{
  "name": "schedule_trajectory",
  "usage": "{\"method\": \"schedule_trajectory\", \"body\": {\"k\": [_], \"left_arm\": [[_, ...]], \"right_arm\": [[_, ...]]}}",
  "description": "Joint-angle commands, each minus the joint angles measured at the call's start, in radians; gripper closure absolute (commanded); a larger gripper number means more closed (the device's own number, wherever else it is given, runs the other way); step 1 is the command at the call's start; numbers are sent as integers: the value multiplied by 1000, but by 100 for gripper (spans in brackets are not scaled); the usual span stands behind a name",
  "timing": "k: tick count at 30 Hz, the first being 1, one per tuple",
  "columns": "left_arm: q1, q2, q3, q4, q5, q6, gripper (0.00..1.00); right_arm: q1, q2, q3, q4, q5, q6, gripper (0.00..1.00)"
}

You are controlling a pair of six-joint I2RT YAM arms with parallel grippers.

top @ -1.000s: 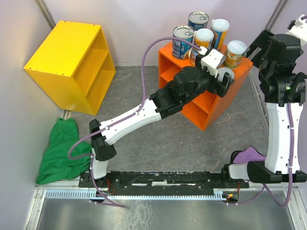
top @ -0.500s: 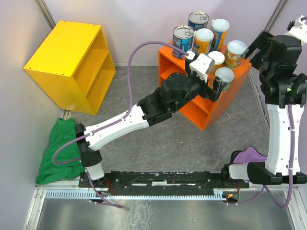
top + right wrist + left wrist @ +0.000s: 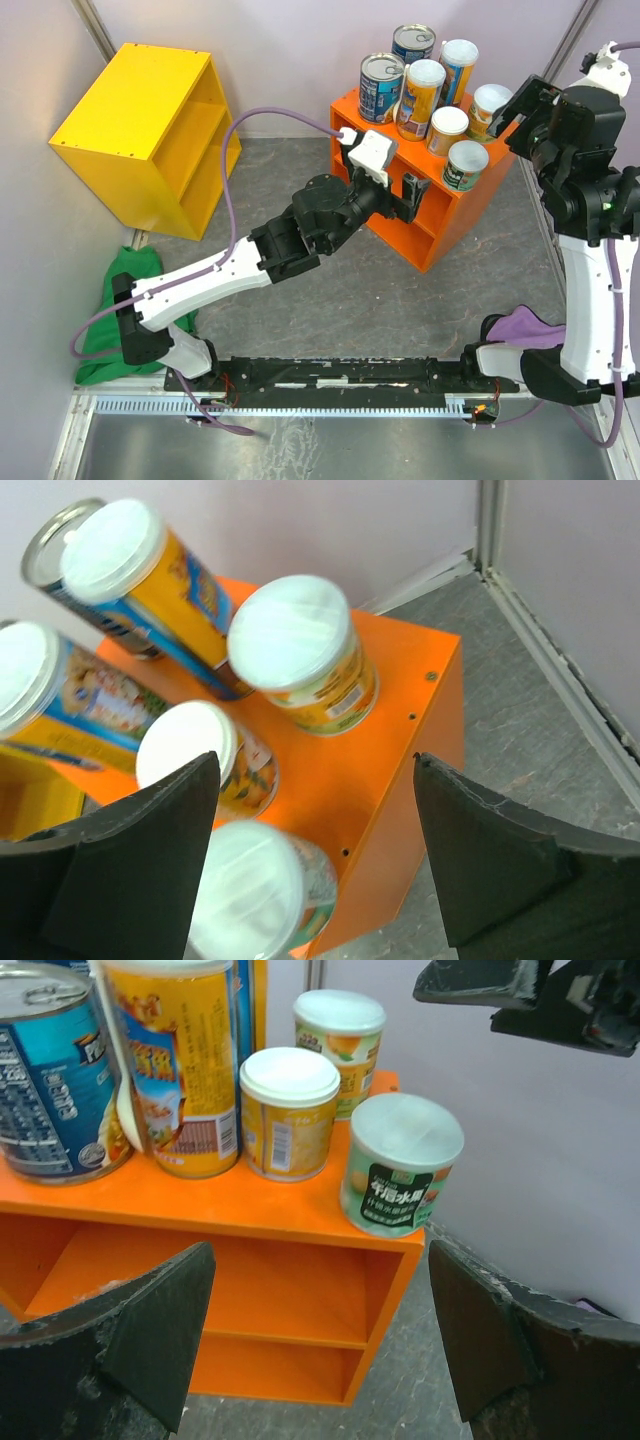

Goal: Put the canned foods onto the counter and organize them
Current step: Place the canned food on the counter.

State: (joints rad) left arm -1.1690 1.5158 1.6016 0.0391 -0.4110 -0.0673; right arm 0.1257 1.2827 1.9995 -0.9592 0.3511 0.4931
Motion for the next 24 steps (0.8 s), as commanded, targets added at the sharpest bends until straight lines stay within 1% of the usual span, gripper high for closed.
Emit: {"method": "schedule_trajectory", "body": {"k": [1,4,8,13,16,24], "left_arm": [[-5,-84,-63,81,-52,-26,7],[-4,-116,-111,91,-63,-36,7],[-4,-147,-161,101,-70,-47,7],[-4,-177,-196,107,-83,-52,7],[-4,-191,-212,111,-85,-57,7],[-4,-214,-236,111,-91,-62,7]], "right_arm": [[70,-47,13,-18,4,-2,15],[104,-58,27,-48,5,-2,15],[126,-60,57,-107,-53,-2,15],[145,-79,64,-166,-84,-13,16],[147,-80,69,-209,-131,-18,16],[160,-132,-9,-239,-188,-31,18]]}}
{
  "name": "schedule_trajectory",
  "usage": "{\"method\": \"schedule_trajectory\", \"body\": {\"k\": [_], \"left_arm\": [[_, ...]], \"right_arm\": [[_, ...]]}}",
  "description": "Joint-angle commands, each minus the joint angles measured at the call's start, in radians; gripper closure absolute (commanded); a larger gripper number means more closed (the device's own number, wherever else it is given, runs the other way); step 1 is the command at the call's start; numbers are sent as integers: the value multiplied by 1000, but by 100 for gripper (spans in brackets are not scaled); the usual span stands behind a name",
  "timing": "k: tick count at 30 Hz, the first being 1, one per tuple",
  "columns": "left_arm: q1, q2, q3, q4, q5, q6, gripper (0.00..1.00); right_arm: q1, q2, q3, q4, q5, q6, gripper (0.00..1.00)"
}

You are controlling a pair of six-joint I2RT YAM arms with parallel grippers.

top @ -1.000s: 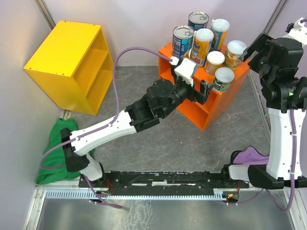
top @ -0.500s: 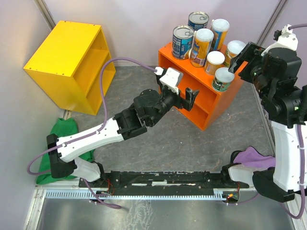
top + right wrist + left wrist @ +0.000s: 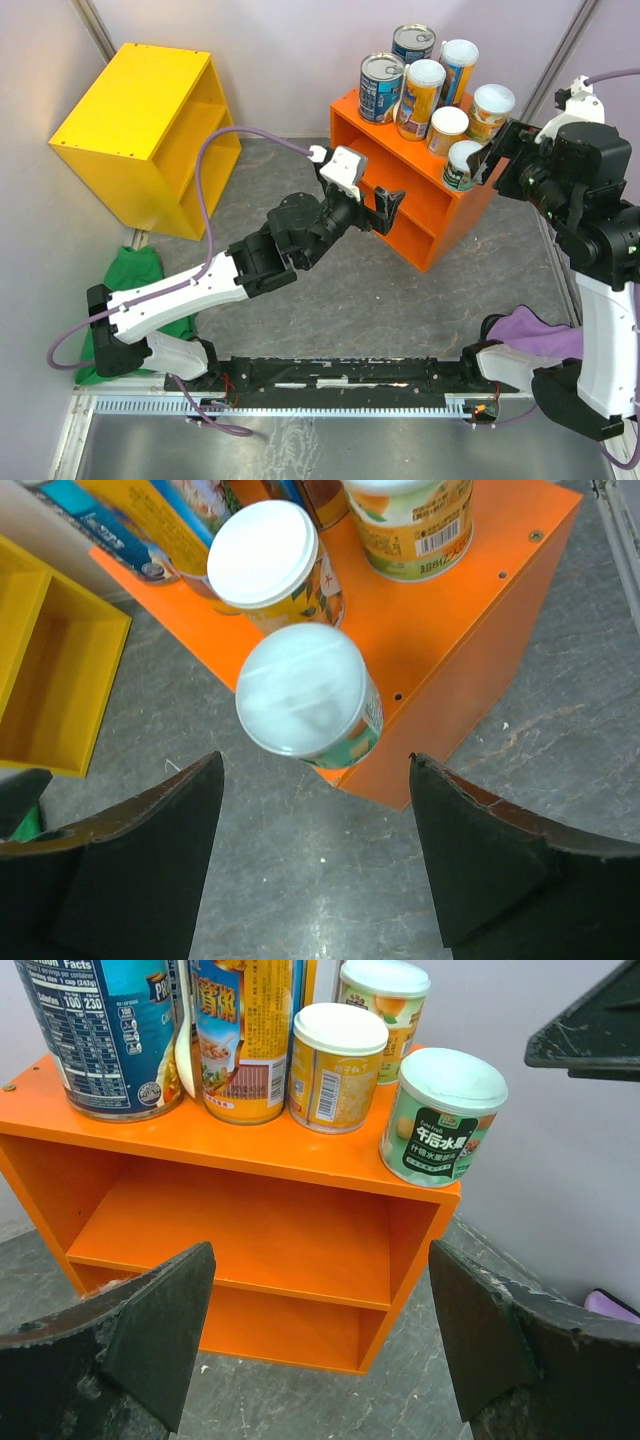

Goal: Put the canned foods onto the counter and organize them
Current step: Place the canned food on the counter.

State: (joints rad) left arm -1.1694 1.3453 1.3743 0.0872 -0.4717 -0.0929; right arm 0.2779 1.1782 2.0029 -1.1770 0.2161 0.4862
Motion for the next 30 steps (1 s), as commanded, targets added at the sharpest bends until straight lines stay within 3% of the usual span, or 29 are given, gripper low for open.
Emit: {"method": "schedule_trajectory", "body": {"k": [1,10,30], "left_arm": [[-3,-45,-11,63,-29,-38,7],[-3,-54,-23,63,-27,-37,7],[10,-60,-35,69,-29,-16,7]], "right_arm": [[7,-29,-17,-25,-69,-28,18],[19,-54,-118,-9,-101,-60,18],[51,-30,-214,90,-12,-66,17]]}}
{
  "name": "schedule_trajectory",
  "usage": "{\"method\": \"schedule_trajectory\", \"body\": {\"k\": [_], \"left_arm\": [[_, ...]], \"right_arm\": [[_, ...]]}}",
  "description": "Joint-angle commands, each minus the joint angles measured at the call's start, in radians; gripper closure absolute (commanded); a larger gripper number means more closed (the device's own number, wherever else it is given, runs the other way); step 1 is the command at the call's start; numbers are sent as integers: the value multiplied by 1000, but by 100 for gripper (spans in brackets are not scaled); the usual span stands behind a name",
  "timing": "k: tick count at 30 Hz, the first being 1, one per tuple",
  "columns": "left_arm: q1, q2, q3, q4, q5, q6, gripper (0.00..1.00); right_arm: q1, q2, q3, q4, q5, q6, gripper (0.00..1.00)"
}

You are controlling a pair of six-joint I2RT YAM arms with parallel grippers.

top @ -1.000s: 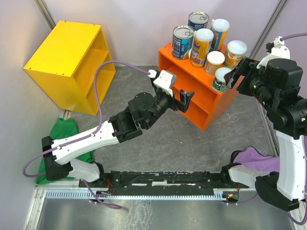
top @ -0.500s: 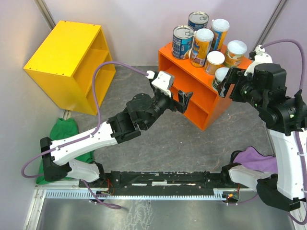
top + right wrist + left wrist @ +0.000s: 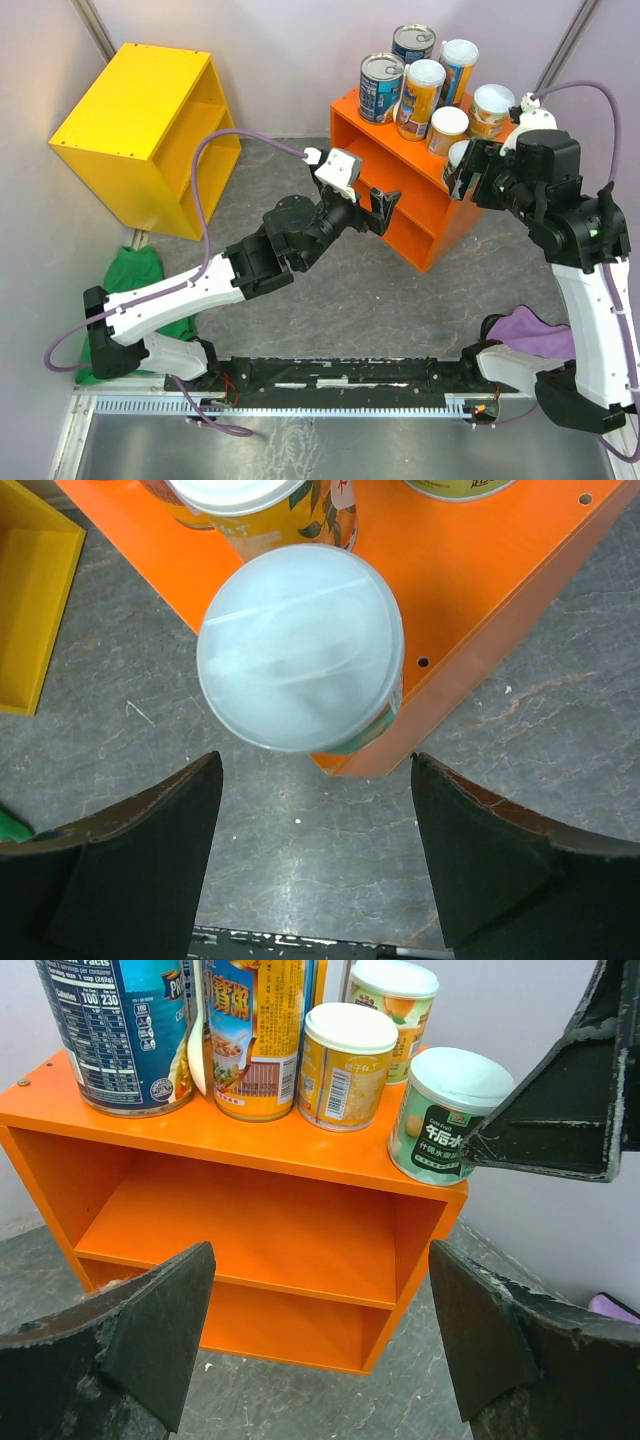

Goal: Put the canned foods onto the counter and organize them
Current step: Place the canned food on the counter.

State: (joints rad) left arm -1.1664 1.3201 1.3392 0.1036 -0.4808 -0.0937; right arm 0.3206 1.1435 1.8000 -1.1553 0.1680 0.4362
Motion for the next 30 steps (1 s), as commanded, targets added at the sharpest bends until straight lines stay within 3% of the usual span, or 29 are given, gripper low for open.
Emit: {"method": "schedule_trajectory", "body": {"k": [1,12,24,30], "left_arm": [[8,-35,0,53,-21,-15,7],[22,-37,-4,48,-16,-12,7],[39,-39,-9,48,-4,-12,7],[49,-41,-12,47,8,-13,7]], "right_arm": [[10,7,-13,74,38,-18,17],[17,43,-8,109,80,-29,19],[21,64,-12,127,117,-45,33],[21,73,2,123,147,-63,33]]}}
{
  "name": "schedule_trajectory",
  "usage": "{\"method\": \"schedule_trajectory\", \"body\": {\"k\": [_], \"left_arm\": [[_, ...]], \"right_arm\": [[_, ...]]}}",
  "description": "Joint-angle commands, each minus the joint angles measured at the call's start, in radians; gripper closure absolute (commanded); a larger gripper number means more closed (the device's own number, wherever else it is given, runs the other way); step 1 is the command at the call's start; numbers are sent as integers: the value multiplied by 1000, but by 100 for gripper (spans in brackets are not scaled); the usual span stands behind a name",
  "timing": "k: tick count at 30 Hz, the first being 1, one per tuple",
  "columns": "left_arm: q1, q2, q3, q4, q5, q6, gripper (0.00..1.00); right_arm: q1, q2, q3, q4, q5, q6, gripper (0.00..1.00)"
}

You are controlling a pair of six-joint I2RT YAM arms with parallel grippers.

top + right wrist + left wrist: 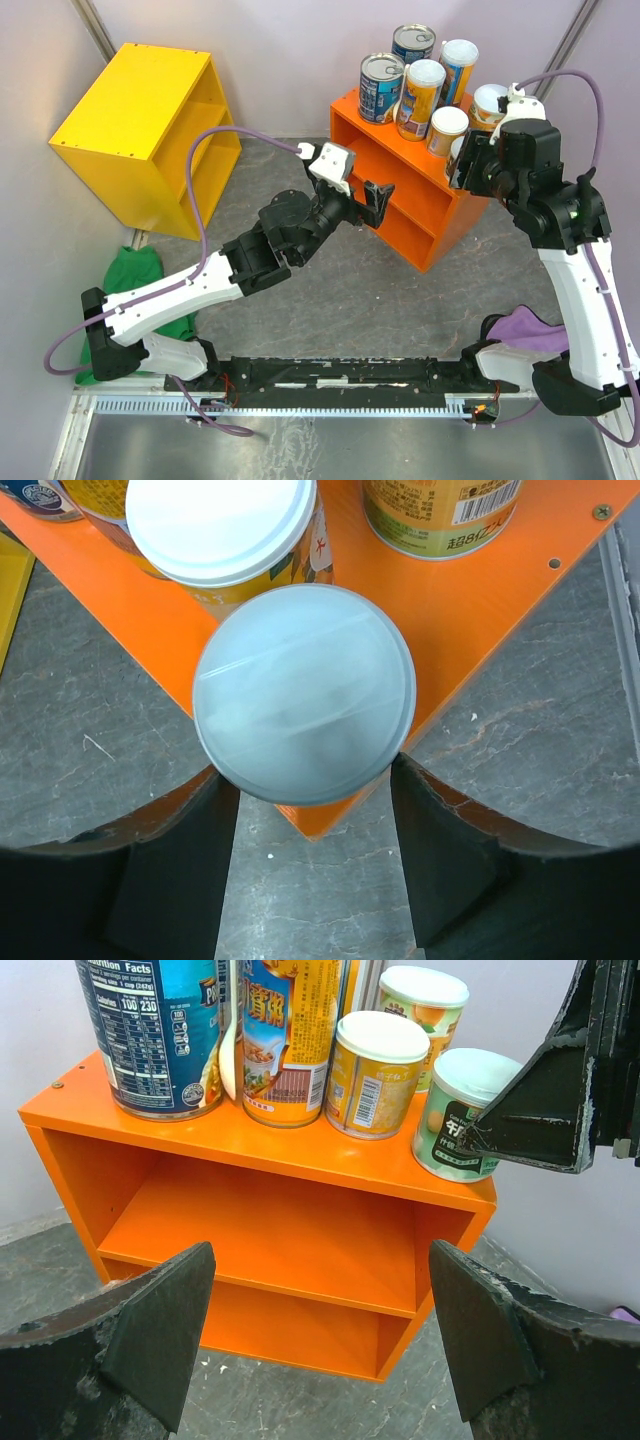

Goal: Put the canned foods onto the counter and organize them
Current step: Place the canned food on the counter.

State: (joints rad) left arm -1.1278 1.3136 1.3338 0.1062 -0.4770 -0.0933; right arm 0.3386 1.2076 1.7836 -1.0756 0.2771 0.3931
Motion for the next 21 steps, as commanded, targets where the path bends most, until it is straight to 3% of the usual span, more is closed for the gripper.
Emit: {"method": "schedule_trajectory", "body": {"k": [1,21], "left_arm": [[12,-34,-7,44,5,-14,7],[46,-42,-3,26,43,-10,7]], "right_arm": [[3,9,20,42,41,-20,33],[2,27,17,40,128,-29,31]]}}
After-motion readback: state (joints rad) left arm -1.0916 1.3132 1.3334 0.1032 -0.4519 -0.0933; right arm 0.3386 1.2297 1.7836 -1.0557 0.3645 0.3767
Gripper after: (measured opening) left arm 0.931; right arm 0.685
